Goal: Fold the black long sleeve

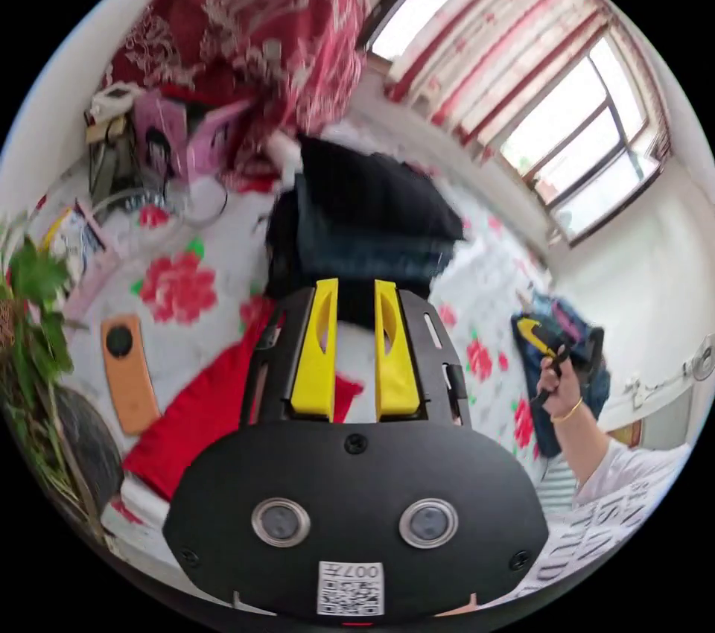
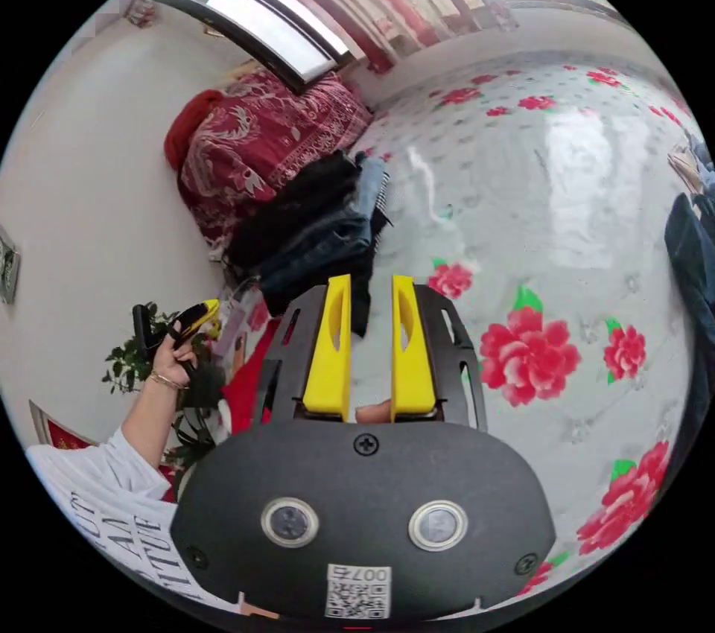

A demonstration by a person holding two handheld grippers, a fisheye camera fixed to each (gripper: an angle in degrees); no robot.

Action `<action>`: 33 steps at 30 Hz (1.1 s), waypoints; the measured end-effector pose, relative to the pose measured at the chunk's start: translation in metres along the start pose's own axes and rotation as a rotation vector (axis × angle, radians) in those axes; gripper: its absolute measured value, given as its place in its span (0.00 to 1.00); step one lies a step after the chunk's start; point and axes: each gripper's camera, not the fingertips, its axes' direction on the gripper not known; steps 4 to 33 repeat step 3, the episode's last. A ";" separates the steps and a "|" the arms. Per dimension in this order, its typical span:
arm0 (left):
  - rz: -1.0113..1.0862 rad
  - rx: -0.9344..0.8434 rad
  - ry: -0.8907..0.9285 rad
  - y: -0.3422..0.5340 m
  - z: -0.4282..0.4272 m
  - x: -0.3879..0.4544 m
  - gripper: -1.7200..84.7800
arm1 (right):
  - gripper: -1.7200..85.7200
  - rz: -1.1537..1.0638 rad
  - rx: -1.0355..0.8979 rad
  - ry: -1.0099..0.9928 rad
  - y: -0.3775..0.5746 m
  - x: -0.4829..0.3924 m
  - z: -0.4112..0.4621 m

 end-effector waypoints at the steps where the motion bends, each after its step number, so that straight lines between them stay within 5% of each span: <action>1: 0.007 -0.051 -0.010 0.020 0.015 0.002 0.11 | 0.07 0.024 -0.074 0.108 0.032 0.029 0.004; 3: 0.024 -0.220 -0.015 0.105 0.061 0.016 0.11 | 0.08 0.105 -0.171 0.267 0.081 0.077 -0.004; 33: 0.024 -0.220 -0.015 0.105 0.061 0.016 0.11 | 0.08 0.105 -0.171 0.267 0.081 0.077 -0.004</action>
